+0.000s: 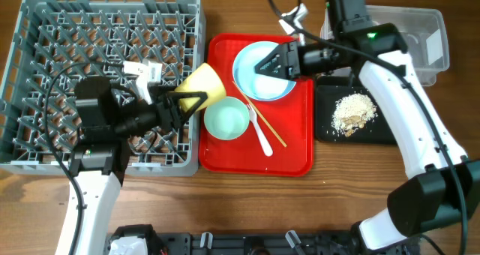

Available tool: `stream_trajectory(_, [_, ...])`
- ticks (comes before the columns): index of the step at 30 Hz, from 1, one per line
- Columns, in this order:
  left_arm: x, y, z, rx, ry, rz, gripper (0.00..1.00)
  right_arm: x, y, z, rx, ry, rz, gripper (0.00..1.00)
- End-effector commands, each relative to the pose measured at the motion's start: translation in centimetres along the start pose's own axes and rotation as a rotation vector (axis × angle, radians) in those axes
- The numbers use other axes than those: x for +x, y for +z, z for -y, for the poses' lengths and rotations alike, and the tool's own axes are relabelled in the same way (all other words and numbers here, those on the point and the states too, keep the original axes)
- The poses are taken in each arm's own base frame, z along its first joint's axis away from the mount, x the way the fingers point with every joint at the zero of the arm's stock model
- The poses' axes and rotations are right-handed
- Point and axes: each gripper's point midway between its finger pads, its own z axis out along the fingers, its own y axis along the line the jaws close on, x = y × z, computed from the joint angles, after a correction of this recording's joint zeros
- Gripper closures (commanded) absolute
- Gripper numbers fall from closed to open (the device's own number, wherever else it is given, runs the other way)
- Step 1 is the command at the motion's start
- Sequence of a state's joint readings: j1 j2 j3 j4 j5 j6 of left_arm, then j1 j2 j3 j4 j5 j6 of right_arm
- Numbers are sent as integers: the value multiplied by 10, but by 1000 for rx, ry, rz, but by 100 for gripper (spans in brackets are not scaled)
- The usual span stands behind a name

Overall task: Sort waste into correct bins and load items into the dishwasher rack
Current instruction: 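Place the yellow cup into the rack with the left gripper and release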

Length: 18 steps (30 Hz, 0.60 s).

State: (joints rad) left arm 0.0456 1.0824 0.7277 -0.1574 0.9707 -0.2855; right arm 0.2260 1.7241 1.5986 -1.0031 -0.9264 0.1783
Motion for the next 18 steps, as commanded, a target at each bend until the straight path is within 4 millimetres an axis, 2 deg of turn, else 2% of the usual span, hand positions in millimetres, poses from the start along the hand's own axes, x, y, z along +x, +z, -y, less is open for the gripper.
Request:
stream_trajectory(1, [-3, -13, -47, -261, -31, 40, 62, 3, -11, 43, 259, -15, 15, 52])
stream_trajectory(4, [5, -28, -62, -369, -113, 17, 69, 10, -29, 55, 391, -3, 26, 51])
stream_trajectory(6, [7, -46, -82, -526, -168, 14, 80, 14, -42, 55, 443, -14, 38, 51])
stream_trajectory(9, [3, -74, -98, -695, -212, 23, 79, 21, -58, 51, 481, -20, 54, 49])
stream_trajectory(11, [-8, -107, -107, -852, -242, 56, 83, 31, -81, 49, 536, -1, 80, 46])
stream_trajectory(12, [-10, -115, -110, -891, -250, 64, 84, 33, -85, 49, 539, 6, 84, 45])
stream_trajectory(15, [-10, -128, -115, -954, -265, 71, 86, 37, -93, 50, 546, 29, 88, 43])
stream_trajectory(18, [-1, -138, -123, -1027, -289, 47, 85, 41, -96, 53, 554, 50, 82, 42])
